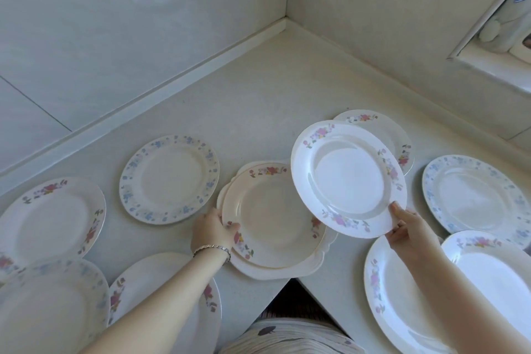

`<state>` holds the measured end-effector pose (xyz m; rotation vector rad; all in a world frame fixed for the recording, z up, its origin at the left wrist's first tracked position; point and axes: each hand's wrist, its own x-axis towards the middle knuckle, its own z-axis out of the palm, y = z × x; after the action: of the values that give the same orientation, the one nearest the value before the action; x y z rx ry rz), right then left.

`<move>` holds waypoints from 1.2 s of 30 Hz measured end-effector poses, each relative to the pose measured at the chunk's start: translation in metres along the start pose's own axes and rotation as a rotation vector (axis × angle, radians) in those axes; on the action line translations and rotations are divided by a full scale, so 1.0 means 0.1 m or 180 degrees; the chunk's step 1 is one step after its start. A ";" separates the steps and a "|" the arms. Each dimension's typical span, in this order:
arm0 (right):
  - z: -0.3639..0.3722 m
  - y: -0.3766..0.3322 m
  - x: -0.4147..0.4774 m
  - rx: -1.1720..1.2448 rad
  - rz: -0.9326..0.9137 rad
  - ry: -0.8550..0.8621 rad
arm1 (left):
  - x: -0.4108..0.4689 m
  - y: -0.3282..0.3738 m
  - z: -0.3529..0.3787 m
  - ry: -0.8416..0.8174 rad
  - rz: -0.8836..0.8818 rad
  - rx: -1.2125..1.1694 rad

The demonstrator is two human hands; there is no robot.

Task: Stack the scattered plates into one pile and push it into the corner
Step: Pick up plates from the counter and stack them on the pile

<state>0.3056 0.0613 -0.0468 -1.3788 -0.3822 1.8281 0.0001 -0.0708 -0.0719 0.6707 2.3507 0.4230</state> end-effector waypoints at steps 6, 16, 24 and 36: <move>0.03 -0.11 -0.07 0.0032 -0.0126 0.0043 | 0.03 0.08 0.04 -0.0029 -0.0418 -0.0128; 0.26 0.38 -0.06 -0.0872 -0.0089 0.0317 | 0.01 0.07 0.04 -0.0191 -0.0472 -0.0292; 0.47 0.71 -0.05 -0.1285 0.0173 0.0395 | 0.17 -0.09 0.09 -0.0252 -0.0602 -0.0921; 0.55 0.78 -0.09 -0.3613 -0.0466 0.0556 | 0.14 -0.16 0.09 -0.0104 -0.0413 -0.1163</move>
<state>0.2245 0.0165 -0.0718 -2.1202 -1.5292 1.3302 -0.0094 -0.0746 -0.0926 0.3478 2.1895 0.7520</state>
